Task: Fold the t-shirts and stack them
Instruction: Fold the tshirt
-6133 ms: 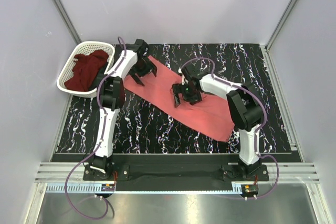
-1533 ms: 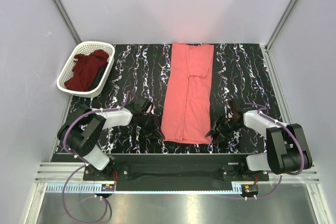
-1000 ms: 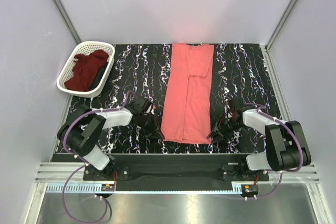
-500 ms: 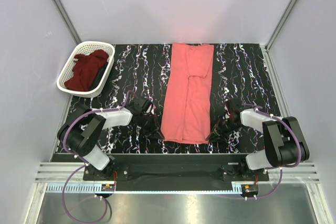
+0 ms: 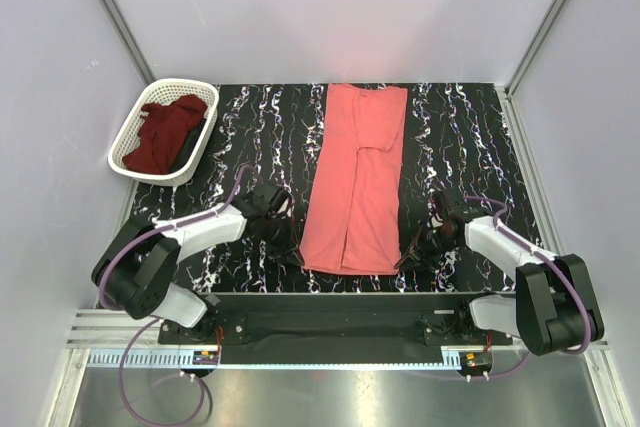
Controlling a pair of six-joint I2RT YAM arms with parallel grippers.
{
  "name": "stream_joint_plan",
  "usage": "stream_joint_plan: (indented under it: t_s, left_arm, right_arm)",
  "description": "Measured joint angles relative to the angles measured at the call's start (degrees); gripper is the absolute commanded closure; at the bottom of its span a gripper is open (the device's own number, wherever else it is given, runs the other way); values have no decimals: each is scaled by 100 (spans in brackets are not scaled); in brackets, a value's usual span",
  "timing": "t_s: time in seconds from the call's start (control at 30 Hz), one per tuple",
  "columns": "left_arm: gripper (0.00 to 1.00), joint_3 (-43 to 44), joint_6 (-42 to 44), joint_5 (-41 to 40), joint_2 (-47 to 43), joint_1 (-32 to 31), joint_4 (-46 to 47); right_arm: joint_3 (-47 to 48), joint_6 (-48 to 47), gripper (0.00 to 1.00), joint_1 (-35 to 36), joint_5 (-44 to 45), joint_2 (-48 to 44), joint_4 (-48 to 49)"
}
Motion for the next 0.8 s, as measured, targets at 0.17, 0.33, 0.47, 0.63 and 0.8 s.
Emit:
stream_joint_plan:
  t_s: [0.17,0.33,0.47,0.63,0.8]
  left_arm:
    - [100,723,190,-219,-101,-74,-656]
    - [95,2371,535,-479,389,-44,-1403]
    - [94,3952,824,-522,1287,153,-1786]
    - [94,5582,1141,-538,2627,557,-2127]
    - [96,6384,1300,-437,3646,962,-2347]
  right_arm:
    - [138,33,100,2,-52,-90,-195]
    - [1333,-57,100,-44,-57,605,-503]
    - [2487,-269,100,-245,-37,1512,-505]
    - [3718,-562,100,-503,17,2669,-616]
    - [4603,-778,100,-662,35,3563,-815]
